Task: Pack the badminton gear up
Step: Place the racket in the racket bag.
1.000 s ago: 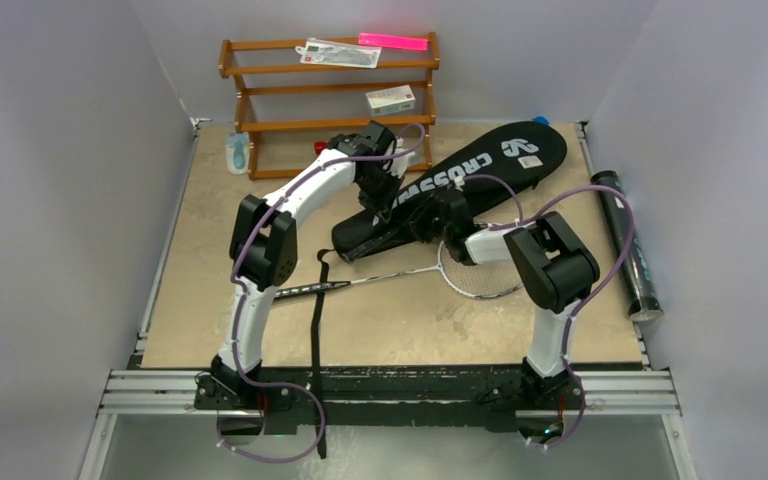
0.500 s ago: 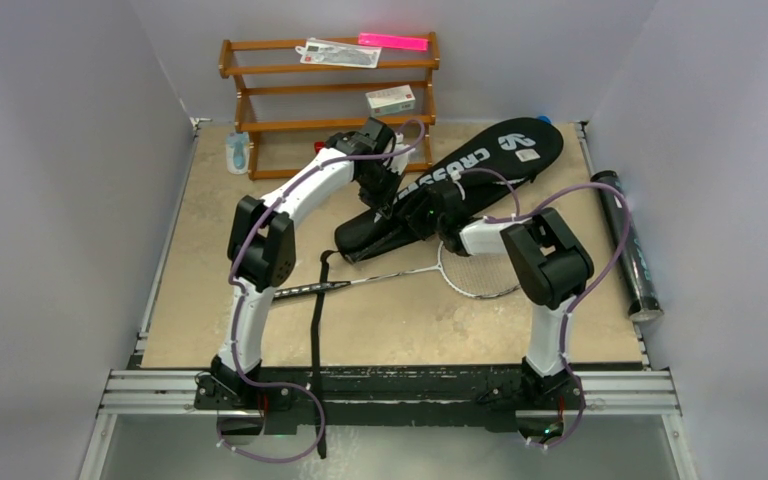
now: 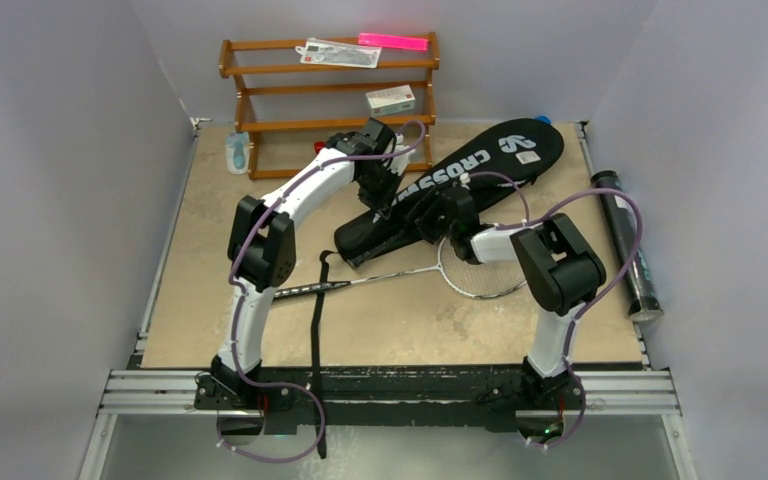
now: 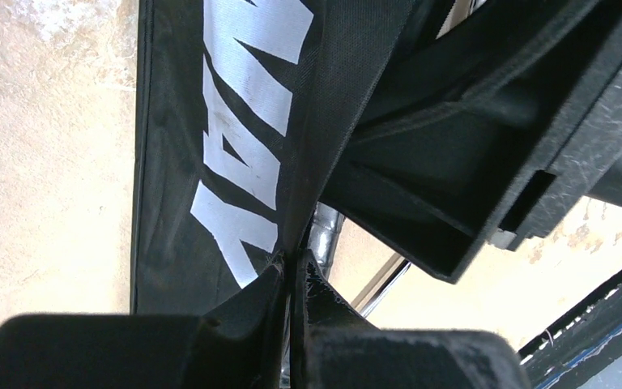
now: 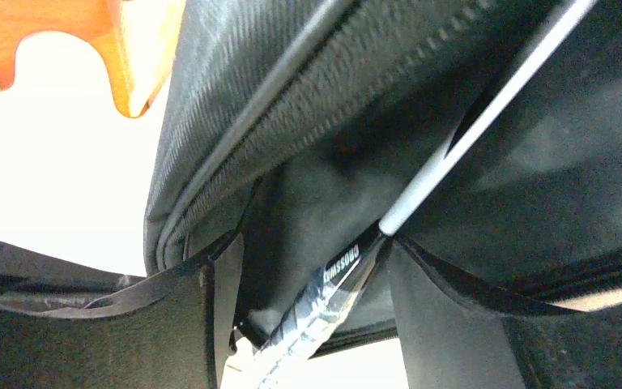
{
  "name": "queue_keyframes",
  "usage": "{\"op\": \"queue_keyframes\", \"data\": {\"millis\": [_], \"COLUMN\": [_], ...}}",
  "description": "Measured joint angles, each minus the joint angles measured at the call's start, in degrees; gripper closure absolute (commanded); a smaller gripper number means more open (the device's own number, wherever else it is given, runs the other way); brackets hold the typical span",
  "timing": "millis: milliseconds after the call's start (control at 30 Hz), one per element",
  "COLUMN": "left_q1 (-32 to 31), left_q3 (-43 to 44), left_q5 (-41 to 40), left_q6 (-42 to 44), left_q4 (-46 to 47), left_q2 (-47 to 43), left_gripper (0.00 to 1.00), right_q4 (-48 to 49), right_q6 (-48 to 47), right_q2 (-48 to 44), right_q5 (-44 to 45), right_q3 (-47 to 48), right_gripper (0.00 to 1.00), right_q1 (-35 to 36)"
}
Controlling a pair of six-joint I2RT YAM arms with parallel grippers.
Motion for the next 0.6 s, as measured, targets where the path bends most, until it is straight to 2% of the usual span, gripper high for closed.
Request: {"op": "queue_keyframes", "data": {"millis": [200,300,400,600], "left_q1": [0.02,0.02,0.02,0.13], "left_q3": [0.0,-0.02,-0.02,0.0], "left_q5": [-0.76,-0.66,-0.52,0.02], "left_q6": [0.02,0.02,0.02,0.02], "left_q4": [-0.09,-0.11,-0.11,-0.11], "left_q2": [0.0,0.0,0.0,0.0], "left_gripper": [1.0,1.0,1.0,1.0], "right_q4": [0.11,0.33,0.63,2.54], "right_q6": [-0.22,-0.24,-0.17,0.59], "right_q2": [-1.86,-1.99,-1.95,0.72], "right_q5": [-1.36,-1.81,-2.51,-4.02], "right_q3": [-2.19,-2.54,-2.54,-2.4], "right_gripper": [0.67,0.72,0.82,0.9], "right_q1": [0.0,0.0,-0.04,-1.49]}}
